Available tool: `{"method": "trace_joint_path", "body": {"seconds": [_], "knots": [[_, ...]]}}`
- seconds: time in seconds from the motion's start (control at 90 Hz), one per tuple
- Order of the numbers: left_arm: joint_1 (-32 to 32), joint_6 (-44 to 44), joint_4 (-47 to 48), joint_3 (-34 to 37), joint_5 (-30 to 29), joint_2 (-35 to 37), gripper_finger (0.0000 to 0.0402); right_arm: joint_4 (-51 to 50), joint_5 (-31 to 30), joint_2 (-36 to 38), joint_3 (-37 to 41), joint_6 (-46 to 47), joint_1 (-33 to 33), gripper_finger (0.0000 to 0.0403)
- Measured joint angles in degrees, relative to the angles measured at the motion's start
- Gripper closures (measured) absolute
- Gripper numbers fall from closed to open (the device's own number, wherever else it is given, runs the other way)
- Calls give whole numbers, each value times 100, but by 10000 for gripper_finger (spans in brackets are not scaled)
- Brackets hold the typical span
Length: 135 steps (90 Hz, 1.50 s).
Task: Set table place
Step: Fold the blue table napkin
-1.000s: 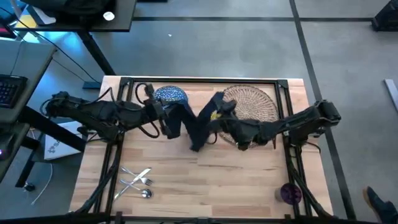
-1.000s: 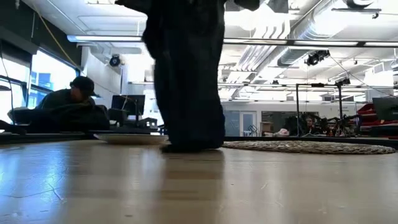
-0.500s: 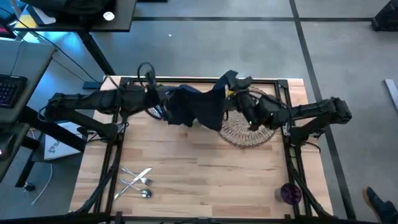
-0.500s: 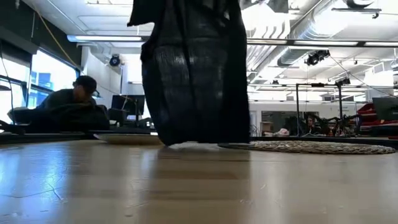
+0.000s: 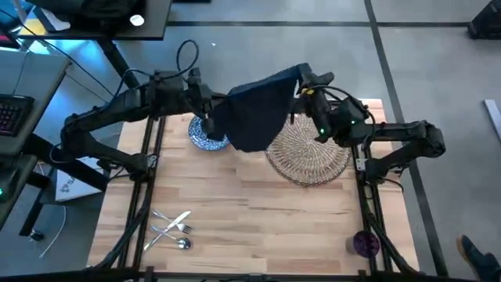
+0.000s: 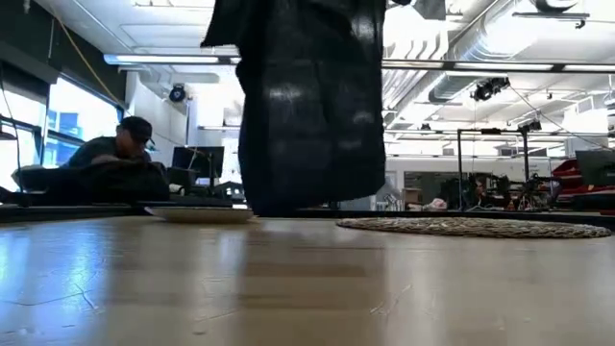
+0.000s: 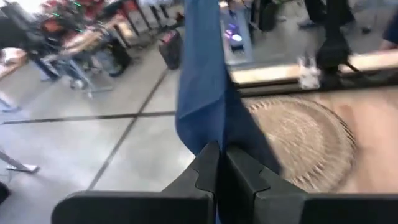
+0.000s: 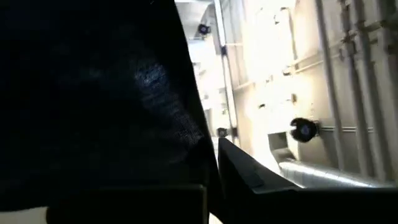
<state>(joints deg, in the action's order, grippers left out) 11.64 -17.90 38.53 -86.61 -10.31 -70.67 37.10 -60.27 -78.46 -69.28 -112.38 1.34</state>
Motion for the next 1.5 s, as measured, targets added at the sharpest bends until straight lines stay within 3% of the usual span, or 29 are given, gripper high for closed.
{"method": "trace_joint_path", "body": {"seconds": [0.233, 0.444, 0.589, 0.744, 0.922, 1.089, 1.189, 1.3, 1.5], "knots": [[-890, 660, 1118, 0, 33, -2, 402, -2663, -1158, -7, 0, 1937, -974, 403], [-1947, 1631, 1930, 0, 237, -213, 402, -4796, -1571, -9, 4, 4882, -2563, 403], [-2692, 2331, 2208, 0, 257, -621, 402, -6042, -1152, -114, 4, 7684, -3400, 403], [-3474, 2968, 2230, 0, 280, -1315, 402, -6851, 347, -533, 4, 10409, -3877, 403], [-4268, 3567, 2158, 0, 457, -2252, 402, -7106, 2307, -1288, 4, 12648, -4142, 403], [-4824, 4019, 1688, 2, 424, -3114, 402, -6962, 3732, -2040, 4, 13852, -4426, 403], [-5013, 4087, 1173, 2, 402, -3631, 402, -6664, 3775, -2455, 4, 14200, -4561, 403], [-5169, 4190, 693, 4, 382, -4136, 402, -6148, 3259, -2815, 4, 14378, -4594, 403], [-5313, 4682, 609, 11, 250, -4743, 401, -4833, 2908, -3445, 1, 14114, -4273, 403]]}}
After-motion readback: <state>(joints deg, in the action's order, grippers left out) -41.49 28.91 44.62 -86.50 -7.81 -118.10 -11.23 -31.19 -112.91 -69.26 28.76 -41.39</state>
